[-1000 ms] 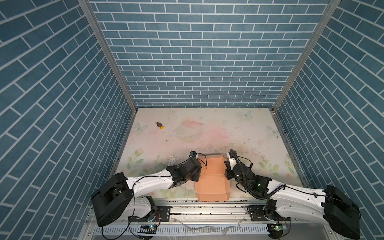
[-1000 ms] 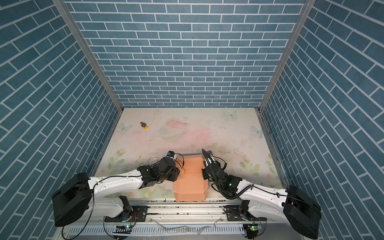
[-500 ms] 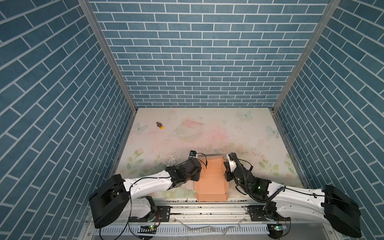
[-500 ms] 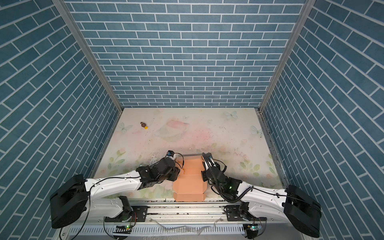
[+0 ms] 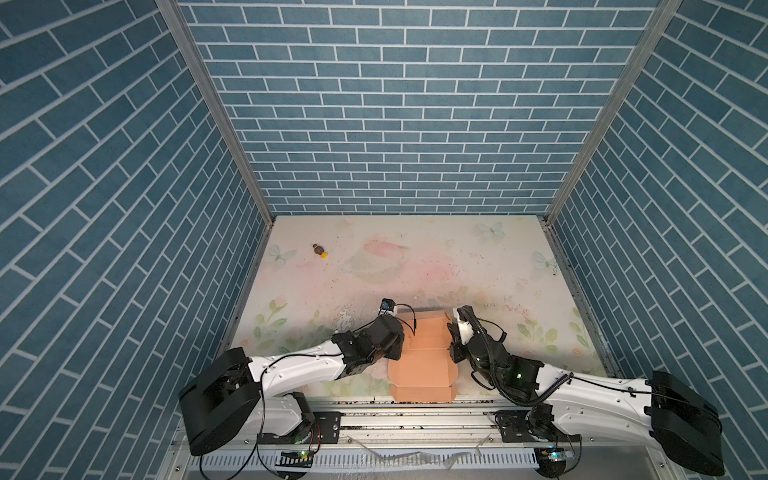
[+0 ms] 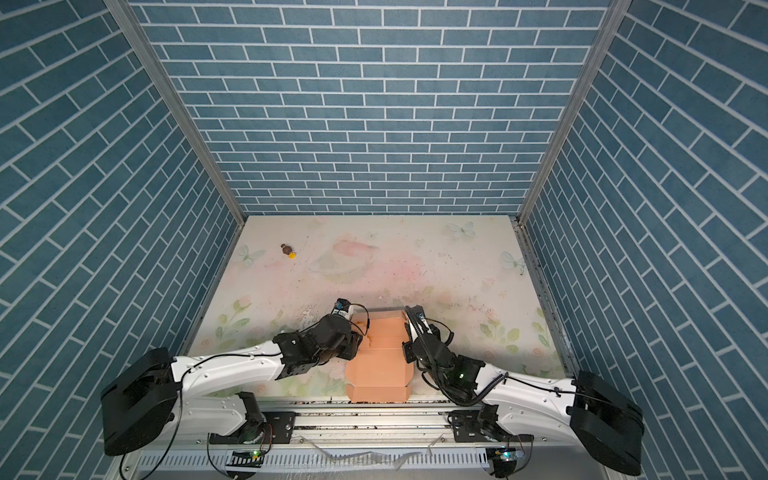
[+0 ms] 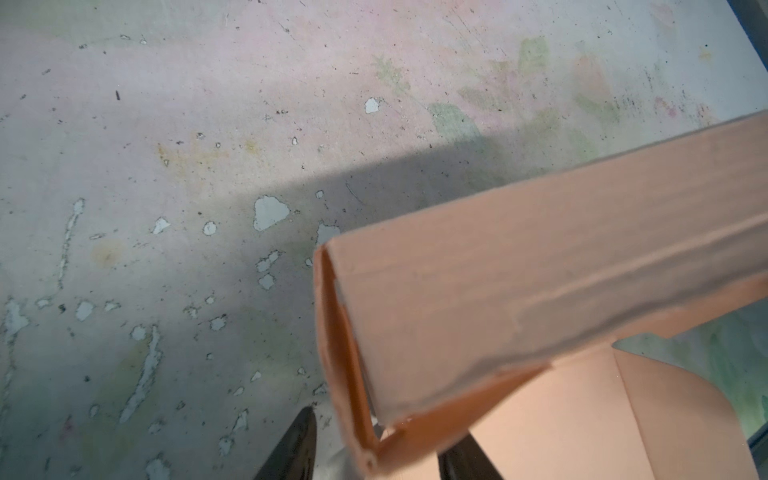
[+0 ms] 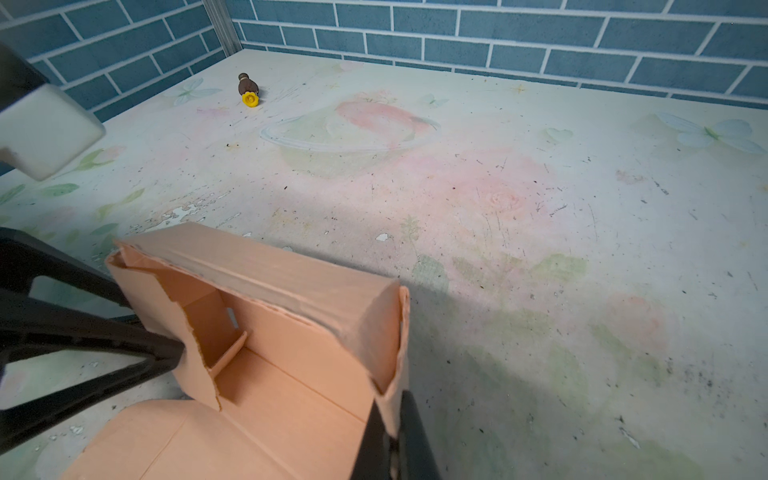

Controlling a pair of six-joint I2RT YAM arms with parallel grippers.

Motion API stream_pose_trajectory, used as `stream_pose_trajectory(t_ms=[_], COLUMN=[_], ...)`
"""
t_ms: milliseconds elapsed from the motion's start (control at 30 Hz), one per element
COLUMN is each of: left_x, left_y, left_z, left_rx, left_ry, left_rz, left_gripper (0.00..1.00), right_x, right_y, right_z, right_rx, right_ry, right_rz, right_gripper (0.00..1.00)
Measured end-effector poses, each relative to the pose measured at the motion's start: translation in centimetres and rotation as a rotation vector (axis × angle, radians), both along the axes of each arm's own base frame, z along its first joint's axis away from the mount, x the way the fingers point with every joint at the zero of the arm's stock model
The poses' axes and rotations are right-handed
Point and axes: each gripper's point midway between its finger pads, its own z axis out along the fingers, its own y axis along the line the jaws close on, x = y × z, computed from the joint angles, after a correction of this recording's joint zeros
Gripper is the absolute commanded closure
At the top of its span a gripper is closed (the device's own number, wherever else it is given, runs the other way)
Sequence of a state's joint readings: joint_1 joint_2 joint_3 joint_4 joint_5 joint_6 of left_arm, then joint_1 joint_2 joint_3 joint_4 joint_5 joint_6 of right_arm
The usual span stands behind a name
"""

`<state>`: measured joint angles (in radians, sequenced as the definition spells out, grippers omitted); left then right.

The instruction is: Fold the paper box

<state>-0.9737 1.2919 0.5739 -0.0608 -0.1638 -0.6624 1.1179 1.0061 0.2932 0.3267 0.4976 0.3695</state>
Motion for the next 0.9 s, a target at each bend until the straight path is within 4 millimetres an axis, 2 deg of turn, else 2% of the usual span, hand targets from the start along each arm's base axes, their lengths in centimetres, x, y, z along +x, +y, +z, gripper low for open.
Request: stream_pose_trajectory(t_ms=[233, 600, 733, 900], left_x=[0.44, 1.01, 0.95, 1.01], left_y=[-0.33, -0.71, -0.77, -0.79], left_z=[-0.02, 0.63, 0.73, 0.7], left_rx=[-0.001, -0.048, -0.052, -0.054], left_ry=[-0.007, -0.029, -0.036, -0.039], left_rz=[0.017, 0.088, 0.103, 0.113], left_gripper=[0.6, 0.78, 0.79, 0.67], right_x=[-0.03, -0.05, -0.07, -0.09], right_y=[-0.15, -0.21, -0.4, -0.51], right_z=[0.12, 0.14, 0.15, 0.32], right_rx=[0.0, -0.001, 0.001, 0.008], right_ry=[-0.008, -0.013, -0.016, -0.021], right_rz=[-0.002, -0.006, -0.011, -0.012], right_gripper=[1.0, 1.0, 1.0, 1.0])
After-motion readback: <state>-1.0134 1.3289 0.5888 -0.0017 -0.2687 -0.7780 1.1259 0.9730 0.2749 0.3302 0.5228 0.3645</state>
